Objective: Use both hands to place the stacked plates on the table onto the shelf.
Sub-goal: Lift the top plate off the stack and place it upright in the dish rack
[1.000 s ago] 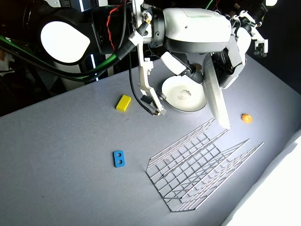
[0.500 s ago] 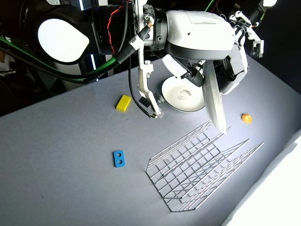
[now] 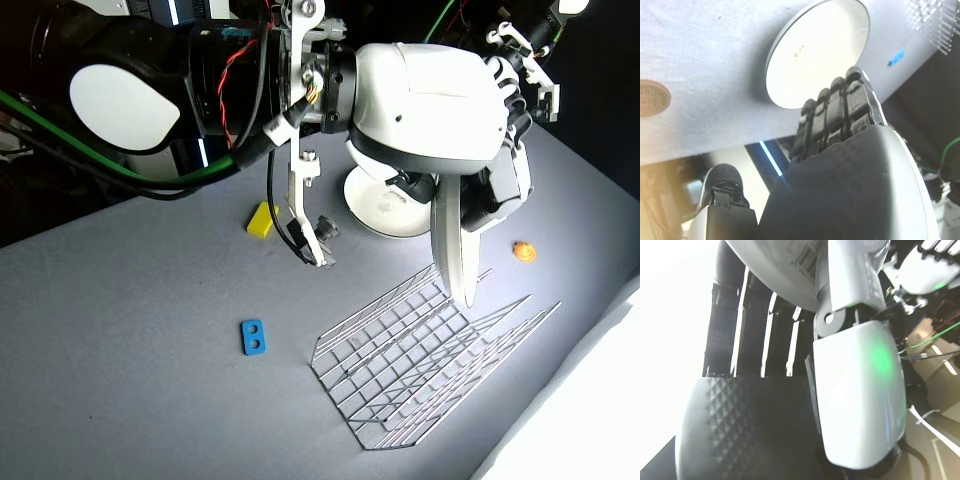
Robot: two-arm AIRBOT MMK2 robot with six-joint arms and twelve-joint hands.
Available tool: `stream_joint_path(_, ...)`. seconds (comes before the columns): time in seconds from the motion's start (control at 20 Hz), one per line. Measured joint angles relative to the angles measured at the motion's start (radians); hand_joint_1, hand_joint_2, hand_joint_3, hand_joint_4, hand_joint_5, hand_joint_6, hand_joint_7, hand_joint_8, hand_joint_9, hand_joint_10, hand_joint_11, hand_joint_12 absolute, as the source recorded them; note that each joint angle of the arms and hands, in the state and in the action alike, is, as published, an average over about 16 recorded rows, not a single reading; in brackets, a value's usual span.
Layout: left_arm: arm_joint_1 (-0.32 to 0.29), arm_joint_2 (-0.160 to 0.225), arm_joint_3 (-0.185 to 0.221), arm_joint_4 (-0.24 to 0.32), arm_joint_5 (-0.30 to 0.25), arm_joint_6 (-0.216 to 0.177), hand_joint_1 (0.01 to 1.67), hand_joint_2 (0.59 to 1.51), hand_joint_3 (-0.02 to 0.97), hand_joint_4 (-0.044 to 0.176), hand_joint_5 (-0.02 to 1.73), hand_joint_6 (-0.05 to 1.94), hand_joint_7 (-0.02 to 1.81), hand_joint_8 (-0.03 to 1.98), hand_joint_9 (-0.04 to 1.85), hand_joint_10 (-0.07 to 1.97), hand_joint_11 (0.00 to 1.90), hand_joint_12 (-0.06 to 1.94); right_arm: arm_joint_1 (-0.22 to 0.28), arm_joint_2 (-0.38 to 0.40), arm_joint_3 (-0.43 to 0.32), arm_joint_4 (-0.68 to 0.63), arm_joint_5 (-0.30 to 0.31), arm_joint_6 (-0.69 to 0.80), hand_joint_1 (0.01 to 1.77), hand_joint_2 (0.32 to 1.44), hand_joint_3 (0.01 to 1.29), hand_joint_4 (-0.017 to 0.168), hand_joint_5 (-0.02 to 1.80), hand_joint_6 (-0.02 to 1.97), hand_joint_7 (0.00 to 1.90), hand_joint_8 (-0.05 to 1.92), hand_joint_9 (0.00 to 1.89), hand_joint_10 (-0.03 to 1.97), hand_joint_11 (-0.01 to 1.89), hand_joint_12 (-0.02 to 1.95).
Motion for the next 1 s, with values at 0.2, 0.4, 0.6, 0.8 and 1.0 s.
stream_joint_path(0.2, -0.002, -0.002, -0.003, 0.015, 0.019, -0.003, 0.02, 1.115, 0.007, 0.003, 0.03, 0.02, 0.03, 0.01, 0.01, 0.01, 0.02, 0.02, 0.003, -0.001, 0.011, 0.042, 0.002, -0.004, 1.36, 0.96, 0.02, -0.001, 0.92, 0.94, 1.05, 0.84, 1.02, 0.97, 0.88, 1.07)
stream_joint_path(0.4, -0.002, -0.004, -0.008, 0.034, 0.053, -0.008, 0.02, 1.115, 0.006, 0.002, 0.04, 0.02, 0.03, 0.01, 0.02, 0.01, 0.02, 0.02, 0.005, -0.005, 0.023, 0.082, 0.003, -0.012, 1.36, 0.96, 0.02, -0.002, 0.91, 0.95, 1.04, 0.86, 1.02, 0.98, 0.88, 1.07)
stream_joint_path(0.6, 0.003, -0.005, -0.022, 0.049, 0.095, -0.015, 0.02, 1.115, 0.007, 0.002, 0.04, 0.02, 0.03, 0.01, 0.02, 0.00, 0.01, 0.02, 0.005, -0.009, 0.036, 0.132, -0.006, -0.019, 1.36, 0.96, 0.02, -0.003, 0.90, 0.95, 1.04, 0.88, 1.02, 0.98, 0.88, 1.06)
stream_joint_path(0.8, 0.011, -0.005, -0.041, 0.055, 0.138, -0.023, 0.02, 1.115, 0.006, 0.003, 0.04, 0.01, 0.04, 0.01, 0.02, 0.00, 0.01, 0.02, 0.005, -0.016, 0.056, 0.206, -0.026, -0.024, 1.36, 0.96, 0.02, -0.003, 0.90, 0.95, 1.04, 0.88, 1.02, 0.98, 0.87, 1.07)
stream_joint_path(1.0, 0.023, -0.004, -0.062, 0.054, 0.173, -0.029, 0.02, 1.115, 0.007, 0.003, 0.04, 0.01, 0.03, 0.01, 0.02, 0.00, 0.01, 0.02, 0.010, -0.026, 0.084, 0.294, -0.067, -0.025, 1.36, 0.96, 0.02, -0.004, 0.90, 0.95, 1.03, 0.90, 1.02, 1.00, 0.86, 1.08)
